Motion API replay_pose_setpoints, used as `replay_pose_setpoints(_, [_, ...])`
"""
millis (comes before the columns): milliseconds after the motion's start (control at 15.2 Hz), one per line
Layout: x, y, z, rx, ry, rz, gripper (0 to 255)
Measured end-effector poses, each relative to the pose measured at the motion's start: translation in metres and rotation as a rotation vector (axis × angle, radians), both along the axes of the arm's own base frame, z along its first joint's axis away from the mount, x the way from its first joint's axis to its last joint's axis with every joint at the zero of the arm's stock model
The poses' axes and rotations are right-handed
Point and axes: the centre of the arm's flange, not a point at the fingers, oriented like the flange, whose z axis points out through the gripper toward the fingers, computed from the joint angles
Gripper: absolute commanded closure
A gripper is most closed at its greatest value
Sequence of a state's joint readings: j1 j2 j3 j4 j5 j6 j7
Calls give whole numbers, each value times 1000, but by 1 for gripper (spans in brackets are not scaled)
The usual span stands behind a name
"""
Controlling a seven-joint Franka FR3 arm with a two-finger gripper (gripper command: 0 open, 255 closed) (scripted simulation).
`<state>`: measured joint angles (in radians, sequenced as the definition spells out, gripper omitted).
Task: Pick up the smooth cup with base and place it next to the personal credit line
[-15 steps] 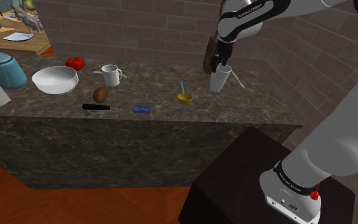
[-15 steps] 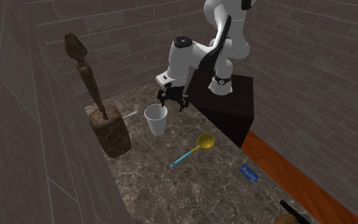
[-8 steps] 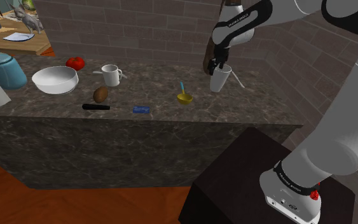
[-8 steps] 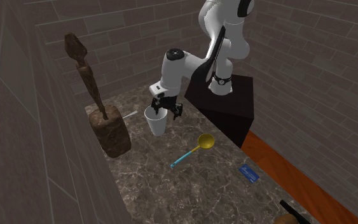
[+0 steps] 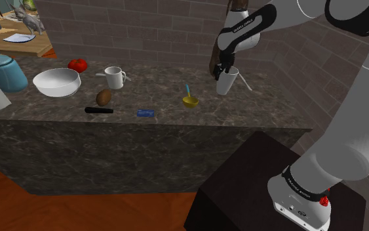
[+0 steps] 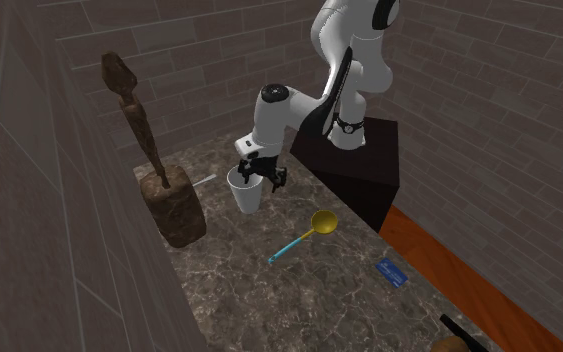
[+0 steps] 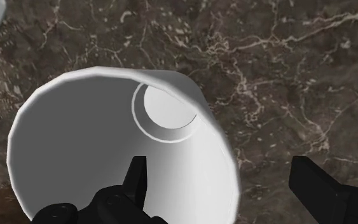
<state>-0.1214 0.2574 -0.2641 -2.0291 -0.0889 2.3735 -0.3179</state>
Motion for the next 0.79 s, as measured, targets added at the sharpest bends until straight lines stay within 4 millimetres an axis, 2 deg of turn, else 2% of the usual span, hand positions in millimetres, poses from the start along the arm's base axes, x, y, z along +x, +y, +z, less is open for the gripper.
replay_pose_setpoints(66, [0,0,0,0,0,0,0])
replay_pose_setpoints(132, [0,0,0,0,0,0,255])
replay_pose_setpoints(792, [0,0,0,0,0,0,255])
